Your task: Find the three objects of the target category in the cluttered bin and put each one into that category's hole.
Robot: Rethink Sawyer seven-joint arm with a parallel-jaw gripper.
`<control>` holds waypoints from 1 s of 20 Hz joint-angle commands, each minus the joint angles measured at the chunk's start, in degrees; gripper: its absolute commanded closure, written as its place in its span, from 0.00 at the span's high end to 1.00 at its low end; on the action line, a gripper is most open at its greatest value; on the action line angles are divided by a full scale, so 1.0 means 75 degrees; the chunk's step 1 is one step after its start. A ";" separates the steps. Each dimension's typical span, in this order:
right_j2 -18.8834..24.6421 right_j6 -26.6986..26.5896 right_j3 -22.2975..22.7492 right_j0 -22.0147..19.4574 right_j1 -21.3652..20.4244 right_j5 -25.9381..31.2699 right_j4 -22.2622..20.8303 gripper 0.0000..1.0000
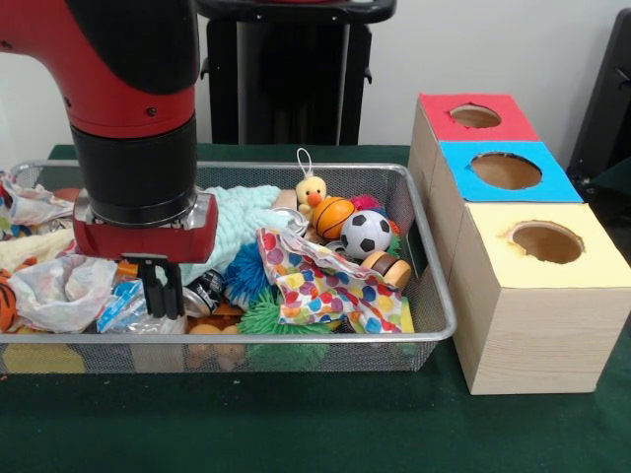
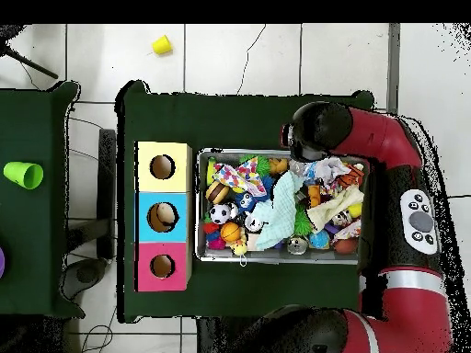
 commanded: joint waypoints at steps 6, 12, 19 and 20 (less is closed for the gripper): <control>0.0551 -0.1514 0.0007 -0.0105 0.0126 0.0672 -0.0197 0.00; 0.0616 -0.1276 0.0167 -0.0193 0.0105 0.0483 -0.0019 1.00; 0.0496 -0.1690 -0.0173 -0.0038 0.0051 0.1159 -0.0280 1.00; 0.0504 -0.1692 -0.0110 -0.0030 0.0031 0.1053 -0.0304 1.00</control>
